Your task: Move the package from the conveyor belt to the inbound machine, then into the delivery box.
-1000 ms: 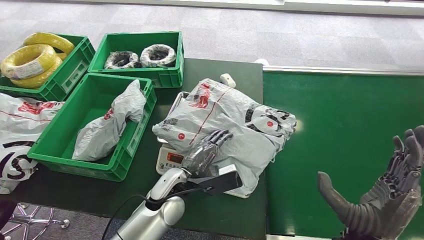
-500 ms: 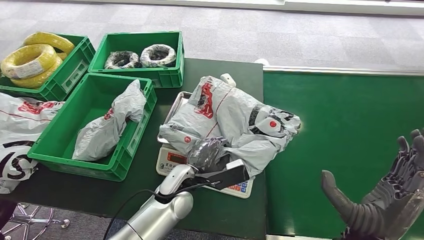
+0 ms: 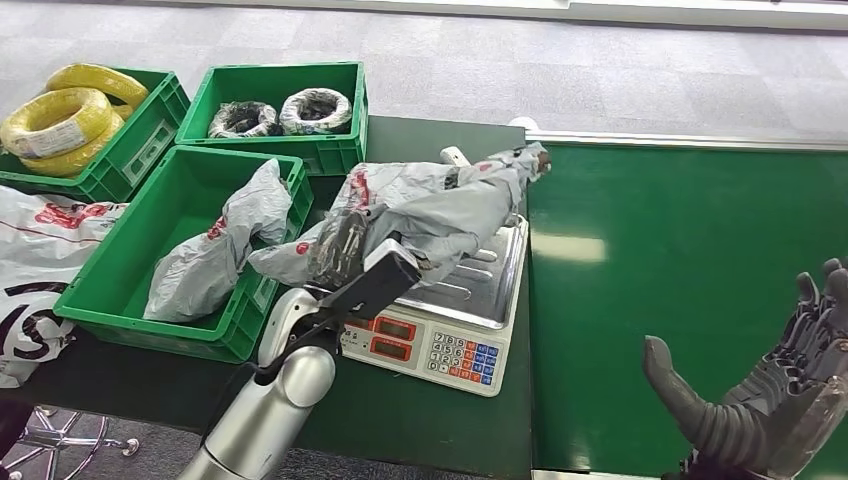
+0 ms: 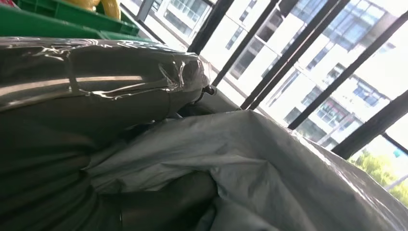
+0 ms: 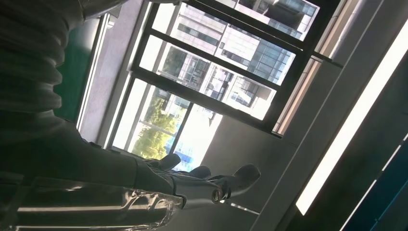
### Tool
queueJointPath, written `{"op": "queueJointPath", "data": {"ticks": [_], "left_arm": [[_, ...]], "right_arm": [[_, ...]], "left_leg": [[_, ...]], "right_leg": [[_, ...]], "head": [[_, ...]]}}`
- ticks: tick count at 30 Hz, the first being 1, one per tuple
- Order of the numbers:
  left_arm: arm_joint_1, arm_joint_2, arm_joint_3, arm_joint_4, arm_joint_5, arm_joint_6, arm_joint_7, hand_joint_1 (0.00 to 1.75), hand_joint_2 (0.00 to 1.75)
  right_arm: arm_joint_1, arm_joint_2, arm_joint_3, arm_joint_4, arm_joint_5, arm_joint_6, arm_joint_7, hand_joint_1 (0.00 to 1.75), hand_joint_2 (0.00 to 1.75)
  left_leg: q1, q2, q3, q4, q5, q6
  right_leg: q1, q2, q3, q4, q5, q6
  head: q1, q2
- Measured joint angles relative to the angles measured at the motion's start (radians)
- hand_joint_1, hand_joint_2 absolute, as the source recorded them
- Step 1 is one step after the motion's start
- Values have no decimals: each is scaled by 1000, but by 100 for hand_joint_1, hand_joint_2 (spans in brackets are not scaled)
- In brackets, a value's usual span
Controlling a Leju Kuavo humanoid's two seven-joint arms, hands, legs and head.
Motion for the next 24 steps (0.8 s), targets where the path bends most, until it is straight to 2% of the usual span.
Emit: {"op": "queueJointPath", "data": {"ticks": [7,12,17,20,22,24], "left_arm": [[-46,53,117,-286,42,-8,15,175,175],[-74,82,186,-404,119,-15,20,175,175],[-61,118,324,-462,394,-98,-3,175,175],[-48,129,420,-466,442,-135,-23,175,175],[-43,136,480,-460,438,-156,-9,167,175],[-42,149,540,-430,417,-192,10,149,175]], "right_arm": [[13,5,-7,0,21,-14,14,0,175],[37,5,-15,1,20,-26,16,0,175],[60,4,-16,5,8,-25,10,0,175],[59,2,-16,11,3,-22,10,0,175],[50,0,-16,18,-2,-17,14,0,175],[30,-3,-16,29,-9,-7,23,0,175]], "left_leg": [[0,0,0,0,0,0],[0,0,0,0,0,0],[0,1,0,-1,0,0],[1,1,0,-1,0,0],[1,2,0,-1,0,0],[1,2,1,-1,0,0]], "right_leg": [[0,0,0,0,0,0],[0,0,0,0,0,0],[0,1,0,0,0,0],[1,1,0,0,0,0],[1,1,0,0,0,0],[1,2,1,0,0,0]], "head": [[0,0],[0,0],[0,0],[0,0],[1,0],[0,0]]}}
